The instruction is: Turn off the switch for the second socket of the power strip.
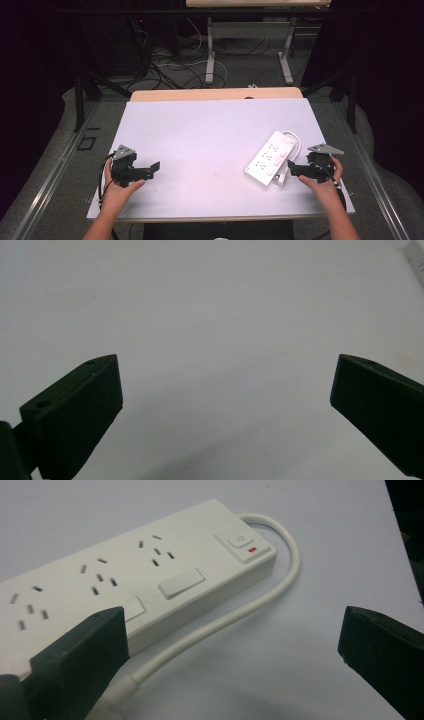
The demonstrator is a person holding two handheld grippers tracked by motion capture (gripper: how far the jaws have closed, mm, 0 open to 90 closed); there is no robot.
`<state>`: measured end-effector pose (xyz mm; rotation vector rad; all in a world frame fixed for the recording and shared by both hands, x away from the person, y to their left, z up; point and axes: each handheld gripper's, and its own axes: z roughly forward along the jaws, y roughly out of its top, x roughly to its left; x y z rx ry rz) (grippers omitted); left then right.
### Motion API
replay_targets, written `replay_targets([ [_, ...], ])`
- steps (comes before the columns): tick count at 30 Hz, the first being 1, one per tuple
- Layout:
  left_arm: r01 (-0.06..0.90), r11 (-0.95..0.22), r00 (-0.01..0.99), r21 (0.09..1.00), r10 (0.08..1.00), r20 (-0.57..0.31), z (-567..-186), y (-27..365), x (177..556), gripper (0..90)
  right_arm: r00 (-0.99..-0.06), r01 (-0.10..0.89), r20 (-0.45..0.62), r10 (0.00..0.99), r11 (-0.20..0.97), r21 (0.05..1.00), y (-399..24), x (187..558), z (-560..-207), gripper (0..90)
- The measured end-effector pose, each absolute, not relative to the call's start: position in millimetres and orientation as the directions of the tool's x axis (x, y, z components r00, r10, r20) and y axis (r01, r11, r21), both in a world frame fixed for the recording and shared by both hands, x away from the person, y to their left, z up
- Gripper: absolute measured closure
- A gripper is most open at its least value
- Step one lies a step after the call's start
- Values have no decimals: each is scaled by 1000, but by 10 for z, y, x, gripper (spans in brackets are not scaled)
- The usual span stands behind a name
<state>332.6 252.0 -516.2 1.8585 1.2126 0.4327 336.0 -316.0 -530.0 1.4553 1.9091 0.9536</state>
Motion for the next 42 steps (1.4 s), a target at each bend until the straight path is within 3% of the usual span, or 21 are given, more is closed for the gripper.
replay_targets([
  [9, 538, -168, 492, 826, 858, -145, -5121, 2450, 3229, 4, -331, 508, -46, 942, 220, 833, -2903, 3290, -5207, 0],
  [16, 534, -174, 500, 827, 854, -143, -5127, 2389, 3212, 4, -364, 515, -45, 930, 241, 823, -2804, 3293, -5205, 20],
  [42, 533, -171, 513, 829, 844, -155, -5148, 2271, 3173, 4, -358, 514, -56, 932, 247, 821, -2792, 3450, -5109, 337],
])
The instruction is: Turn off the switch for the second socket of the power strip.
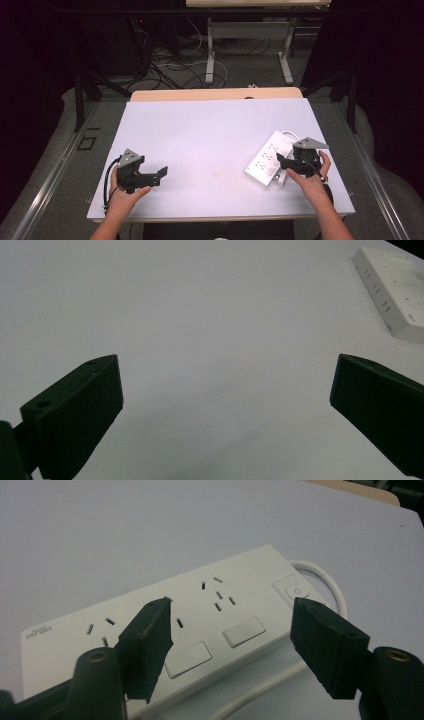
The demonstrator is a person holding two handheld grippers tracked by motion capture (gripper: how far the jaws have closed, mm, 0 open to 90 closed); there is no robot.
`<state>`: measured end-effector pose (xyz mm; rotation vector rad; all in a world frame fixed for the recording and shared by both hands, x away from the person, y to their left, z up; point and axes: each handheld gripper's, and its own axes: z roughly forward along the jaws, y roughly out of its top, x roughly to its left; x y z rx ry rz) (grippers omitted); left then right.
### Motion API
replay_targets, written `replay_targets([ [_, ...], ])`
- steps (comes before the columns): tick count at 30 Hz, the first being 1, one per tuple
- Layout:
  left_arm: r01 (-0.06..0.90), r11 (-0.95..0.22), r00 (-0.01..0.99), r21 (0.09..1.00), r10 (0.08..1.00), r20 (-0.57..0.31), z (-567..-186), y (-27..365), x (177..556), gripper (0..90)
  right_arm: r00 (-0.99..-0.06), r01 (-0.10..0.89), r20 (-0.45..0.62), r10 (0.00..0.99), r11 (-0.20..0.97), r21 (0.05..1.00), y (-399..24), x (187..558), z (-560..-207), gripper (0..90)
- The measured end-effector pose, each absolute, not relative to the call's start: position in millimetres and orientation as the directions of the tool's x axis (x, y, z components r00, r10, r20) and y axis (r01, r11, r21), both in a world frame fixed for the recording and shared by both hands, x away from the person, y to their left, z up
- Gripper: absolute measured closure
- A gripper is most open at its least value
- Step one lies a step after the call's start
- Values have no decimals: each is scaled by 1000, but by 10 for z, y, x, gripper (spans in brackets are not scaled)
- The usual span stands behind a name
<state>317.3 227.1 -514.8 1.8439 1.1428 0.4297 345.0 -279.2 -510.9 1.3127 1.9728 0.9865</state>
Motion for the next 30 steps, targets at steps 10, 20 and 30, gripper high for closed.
replay_targets([
  [10, 536, -180, 512, 825, 846, -148, -5159, 2270, 3176, 12, -357, 535, -38, 933, 237, 811, -2851, 3544, -5029, 410],
  [20, 540, -177, 507, 823, 849, -150, -5168, 2274, 3180, 17, -356, 557, -21, 934, 230, 798, -2868, 3706, -4987, 445],
  [30, 543, -170, 502, 822, 851, -156, -5169, 2280, 3180, 21, -358, 580, -21, 933, 240, 779, -2864, 3837, -4922, 468],
])
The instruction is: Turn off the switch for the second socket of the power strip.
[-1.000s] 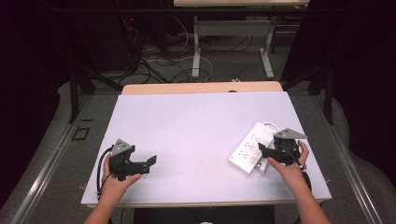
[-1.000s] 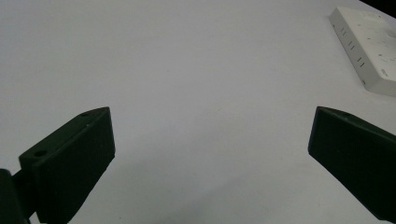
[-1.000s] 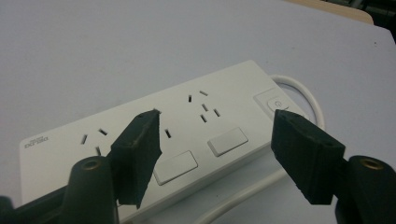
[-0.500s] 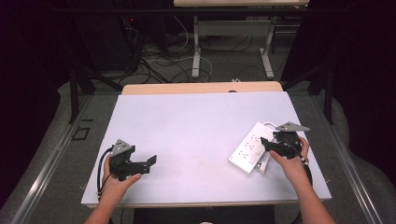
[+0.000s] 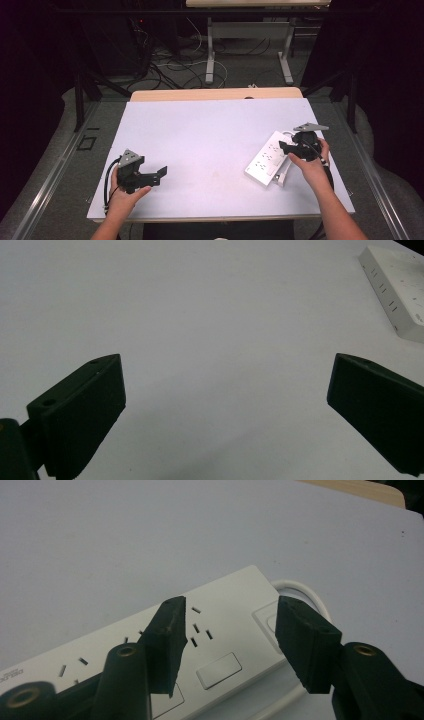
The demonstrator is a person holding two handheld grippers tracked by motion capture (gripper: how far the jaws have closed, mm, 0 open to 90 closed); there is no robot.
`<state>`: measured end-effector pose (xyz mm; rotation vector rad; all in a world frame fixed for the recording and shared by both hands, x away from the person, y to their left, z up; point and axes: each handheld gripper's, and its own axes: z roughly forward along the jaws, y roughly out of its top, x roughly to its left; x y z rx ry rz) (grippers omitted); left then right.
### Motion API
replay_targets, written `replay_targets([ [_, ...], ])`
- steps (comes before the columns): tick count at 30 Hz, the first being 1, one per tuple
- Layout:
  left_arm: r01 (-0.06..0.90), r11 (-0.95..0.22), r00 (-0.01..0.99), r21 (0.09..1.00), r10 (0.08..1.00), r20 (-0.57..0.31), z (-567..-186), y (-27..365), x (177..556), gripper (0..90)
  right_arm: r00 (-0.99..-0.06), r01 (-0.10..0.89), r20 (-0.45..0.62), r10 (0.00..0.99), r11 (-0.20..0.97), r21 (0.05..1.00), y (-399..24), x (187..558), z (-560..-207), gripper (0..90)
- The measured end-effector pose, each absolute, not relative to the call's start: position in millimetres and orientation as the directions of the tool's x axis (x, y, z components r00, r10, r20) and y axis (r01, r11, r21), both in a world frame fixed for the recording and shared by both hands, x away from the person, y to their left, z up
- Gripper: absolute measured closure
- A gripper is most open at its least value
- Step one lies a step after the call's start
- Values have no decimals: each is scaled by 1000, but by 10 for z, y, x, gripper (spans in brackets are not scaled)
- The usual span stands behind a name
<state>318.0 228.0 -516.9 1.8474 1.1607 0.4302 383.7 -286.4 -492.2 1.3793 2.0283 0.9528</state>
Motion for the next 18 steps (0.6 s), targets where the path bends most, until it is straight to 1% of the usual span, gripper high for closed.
replay_targets([
  [5, 544, -169, 502, 822, 851, -157, -5170, 2280, 3180, 21, -369, 600, 3, 929, 236, 765, -2861, 3883, -4917, 529],
  [15, 545, -166, 495, 822, 855, -156, -5173, 2286, 3181, 26, -408, 619, 34, 912, 249, 745, -2821, 3868, -4937, 751],
  [18, 546, -167, 495, 821, 855, -155, -5172, 2286, 3181, 28, -420, 625, 34, 907, 262, 736, -2803, 3847, -4938, 805],
])
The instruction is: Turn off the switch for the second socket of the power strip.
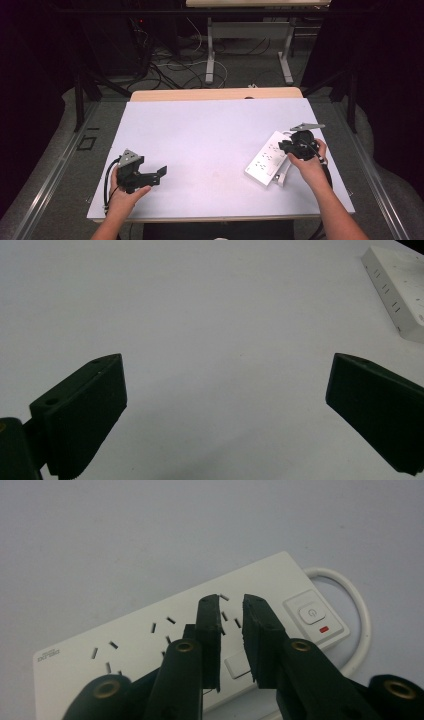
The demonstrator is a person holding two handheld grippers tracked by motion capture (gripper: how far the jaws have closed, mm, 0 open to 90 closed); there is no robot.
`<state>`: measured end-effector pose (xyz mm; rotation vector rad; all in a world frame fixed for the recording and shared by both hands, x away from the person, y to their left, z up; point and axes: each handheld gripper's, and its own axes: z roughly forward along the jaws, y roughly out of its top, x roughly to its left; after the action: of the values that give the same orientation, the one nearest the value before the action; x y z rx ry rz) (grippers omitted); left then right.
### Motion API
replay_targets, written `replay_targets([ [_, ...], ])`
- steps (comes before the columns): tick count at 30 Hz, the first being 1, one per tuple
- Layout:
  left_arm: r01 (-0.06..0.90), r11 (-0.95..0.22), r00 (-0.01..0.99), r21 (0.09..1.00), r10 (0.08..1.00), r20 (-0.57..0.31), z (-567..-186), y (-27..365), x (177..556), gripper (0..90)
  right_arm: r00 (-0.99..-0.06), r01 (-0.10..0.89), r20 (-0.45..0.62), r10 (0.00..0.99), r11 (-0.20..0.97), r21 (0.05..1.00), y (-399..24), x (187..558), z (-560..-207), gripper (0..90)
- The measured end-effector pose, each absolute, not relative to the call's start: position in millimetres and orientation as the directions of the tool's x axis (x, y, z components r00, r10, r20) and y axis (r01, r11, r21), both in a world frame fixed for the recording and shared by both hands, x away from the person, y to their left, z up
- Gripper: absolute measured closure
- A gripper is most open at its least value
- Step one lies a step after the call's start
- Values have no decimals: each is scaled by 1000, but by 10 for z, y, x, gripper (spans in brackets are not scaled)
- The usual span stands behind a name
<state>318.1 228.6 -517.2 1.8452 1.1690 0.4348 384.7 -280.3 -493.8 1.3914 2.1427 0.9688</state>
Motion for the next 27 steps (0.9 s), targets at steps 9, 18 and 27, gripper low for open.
replay_targets([
  [9, 546, -164, 491, 822, 857, -155, -5175, 2287, 3183, 28, -472, 647, 64, 879, 296, 703, -2781, 3823, -4954, 900],
  [18, 546, -165, 491, 821, 857, -155, -5175, 2287, 3181, 28, -509, 684, 79, 857, 347, 642, -2706, 3812, -5000, 898],
  [27, 540, -169, 492, 825, 858, -146, -5179, 2289, 3186, 30, -518, 707, 93, 850, 365, 605, -2683, 3803, -5029, 896],
])
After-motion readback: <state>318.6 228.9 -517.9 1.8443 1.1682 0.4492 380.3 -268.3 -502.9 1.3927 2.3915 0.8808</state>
